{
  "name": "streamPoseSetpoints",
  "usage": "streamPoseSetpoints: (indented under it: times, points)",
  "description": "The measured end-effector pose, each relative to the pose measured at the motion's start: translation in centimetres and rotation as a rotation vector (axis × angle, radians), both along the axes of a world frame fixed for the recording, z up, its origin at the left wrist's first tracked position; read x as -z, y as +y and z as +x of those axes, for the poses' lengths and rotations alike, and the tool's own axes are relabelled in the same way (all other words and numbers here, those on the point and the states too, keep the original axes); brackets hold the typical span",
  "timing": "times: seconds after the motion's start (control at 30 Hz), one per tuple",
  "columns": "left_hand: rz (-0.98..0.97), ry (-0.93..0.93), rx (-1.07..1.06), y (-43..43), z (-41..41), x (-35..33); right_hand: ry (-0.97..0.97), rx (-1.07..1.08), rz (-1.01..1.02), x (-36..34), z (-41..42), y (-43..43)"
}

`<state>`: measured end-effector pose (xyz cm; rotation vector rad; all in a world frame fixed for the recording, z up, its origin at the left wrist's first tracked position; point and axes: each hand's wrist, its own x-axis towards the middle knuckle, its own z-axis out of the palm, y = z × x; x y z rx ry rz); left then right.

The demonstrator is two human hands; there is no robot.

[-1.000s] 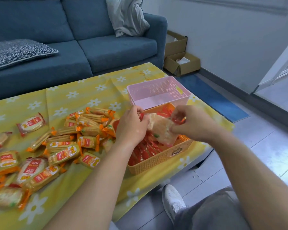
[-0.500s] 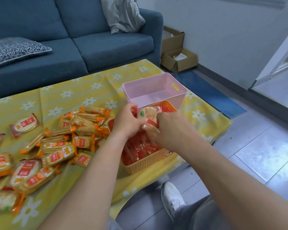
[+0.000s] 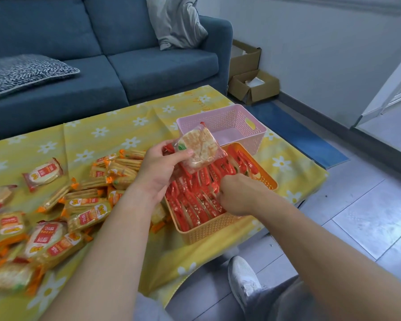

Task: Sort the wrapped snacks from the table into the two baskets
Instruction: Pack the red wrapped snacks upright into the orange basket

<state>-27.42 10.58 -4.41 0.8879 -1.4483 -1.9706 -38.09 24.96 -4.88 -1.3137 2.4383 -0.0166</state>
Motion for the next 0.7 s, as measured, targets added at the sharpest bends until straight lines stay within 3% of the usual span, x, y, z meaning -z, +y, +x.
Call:
streamPoseSetpoints:
  times: [0.07, 0.13, 0.23, 0.3, 0.4, 0.47, 0.53, 0.63, 0.7]
  points:
    - [0.035, 0.012, 0.024, 0.3, 0.0, 0.0, 0.004, 0.066, -0.105, -0.9, -1.3, 0.2]
    - [0.066, 0.027, 0.070, 0.9, -0.2, -0.1, -0.053, 0.236, -0.397, -2.3, -2.3, 0.5]
    - [0.119, 0.065, 0.129, 1.9, -0.9, -0.5, -0.640, 0.510, -0.855, -4.3, -2.2, 0.8]
    - [0.130, 0.085, 0.145, 2.2, -1.3, -0.5, -0.913, 0.556, -0.901, -5.0, -1.9, 0.9]
    - [0.098, 0.097, 0.158, 2.2, -1.6, -0.4, -1.047, 0.525, -0.877, -5.3, -2.3, 1.3]
    - [0.037, 0.076, 0.181, 2.2, -1.7, -0.2, -1.012, 0.484, -0.874, -5.5, -2.9, 1.7]
    - [-0.060, 0.026, 0.219, 2.4, -1.8, 0.2, -0.803, 0.377, -0.794, -5.5, -3.5, 2.2]
    - [-0.539, -0.196, 0.195, 2.8, -2.4, 1.2, -0.356, 0.263, -0.610, -5.0, -4.4, 3.1]
    - [-0.833, -0.380, 0.193, 3.0, -2.5, 1.7, -0.182, 0.242, -0.505, -4.5, -4.9, 3.6]
